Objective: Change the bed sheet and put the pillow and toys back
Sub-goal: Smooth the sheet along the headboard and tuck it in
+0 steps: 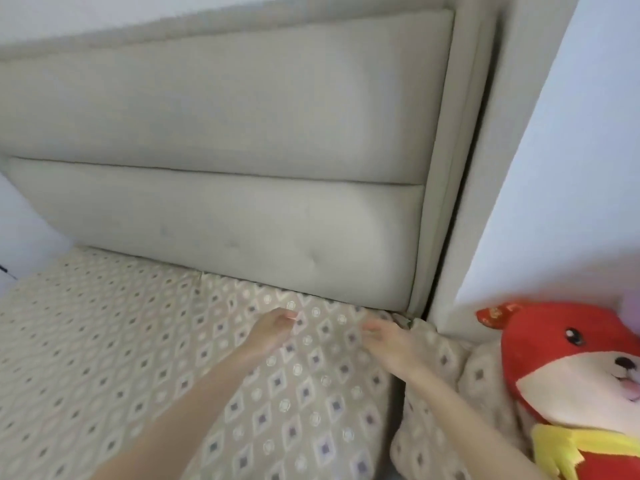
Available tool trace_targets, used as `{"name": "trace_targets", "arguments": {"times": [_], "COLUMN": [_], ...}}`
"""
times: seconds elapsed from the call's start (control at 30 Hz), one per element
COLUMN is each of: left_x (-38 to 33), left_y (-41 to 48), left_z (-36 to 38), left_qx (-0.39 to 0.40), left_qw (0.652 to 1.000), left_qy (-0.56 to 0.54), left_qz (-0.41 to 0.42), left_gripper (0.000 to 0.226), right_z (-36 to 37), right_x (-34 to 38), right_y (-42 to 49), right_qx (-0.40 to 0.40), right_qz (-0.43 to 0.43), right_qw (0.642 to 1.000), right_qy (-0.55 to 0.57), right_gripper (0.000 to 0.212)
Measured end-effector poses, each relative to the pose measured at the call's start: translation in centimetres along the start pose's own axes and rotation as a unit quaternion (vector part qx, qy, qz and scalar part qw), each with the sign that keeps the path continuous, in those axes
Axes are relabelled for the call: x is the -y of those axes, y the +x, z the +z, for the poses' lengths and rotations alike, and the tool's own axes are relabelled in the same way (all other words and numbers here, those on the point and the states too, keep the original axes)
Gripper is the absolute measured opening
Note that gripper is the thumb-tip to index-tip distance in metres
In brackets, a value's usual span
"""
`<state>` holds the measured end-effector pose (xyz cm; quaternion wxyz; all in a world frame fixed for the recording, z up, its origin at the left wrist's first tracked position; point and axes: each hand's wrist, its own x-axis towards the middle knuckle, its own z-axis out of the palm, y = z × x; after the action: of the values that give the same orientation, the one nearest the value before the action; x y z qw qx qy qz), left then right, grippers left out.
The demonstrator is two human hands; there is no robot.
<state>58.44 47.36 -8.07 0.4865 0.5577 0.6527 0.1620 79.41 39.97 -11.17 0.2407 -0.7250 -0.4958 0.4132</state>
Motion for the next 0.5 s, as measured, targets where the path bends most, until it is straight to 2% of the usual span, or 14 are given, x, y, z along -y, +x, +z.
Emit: {"name": "trace_targets", "arguments": {"times": [0.23,0.37,0.5], "left_x": [8.9,13.4,16.0], "left_y": [9.9,14.9,19.5], "left_z": [0.5,-0.8,-2.4], "left_qx": [0.000,0.023,0.066], "left_qw": [0.999,0.993,0.976], "left_qy": [0.032,0.111,0.199], "left_qz": [0.018,0.030,0.065], "left_gripper": [0.025,0.038,0.048], "right_z": [6.8,10.5,13.7], "right_x": [-3.3,-3.3,-1.8], "right_y": [9.2,13.3,17.4], "right_qx": [-0.028,-0.057,-0.056], "right_qz": [0.005,0.009,-0.013], "right_qw": [0.999,0.993,0.982], "right_qy": [-0.041,-0.107,-0.178], "right_gripper": [0.040,0.038,0.050]}}
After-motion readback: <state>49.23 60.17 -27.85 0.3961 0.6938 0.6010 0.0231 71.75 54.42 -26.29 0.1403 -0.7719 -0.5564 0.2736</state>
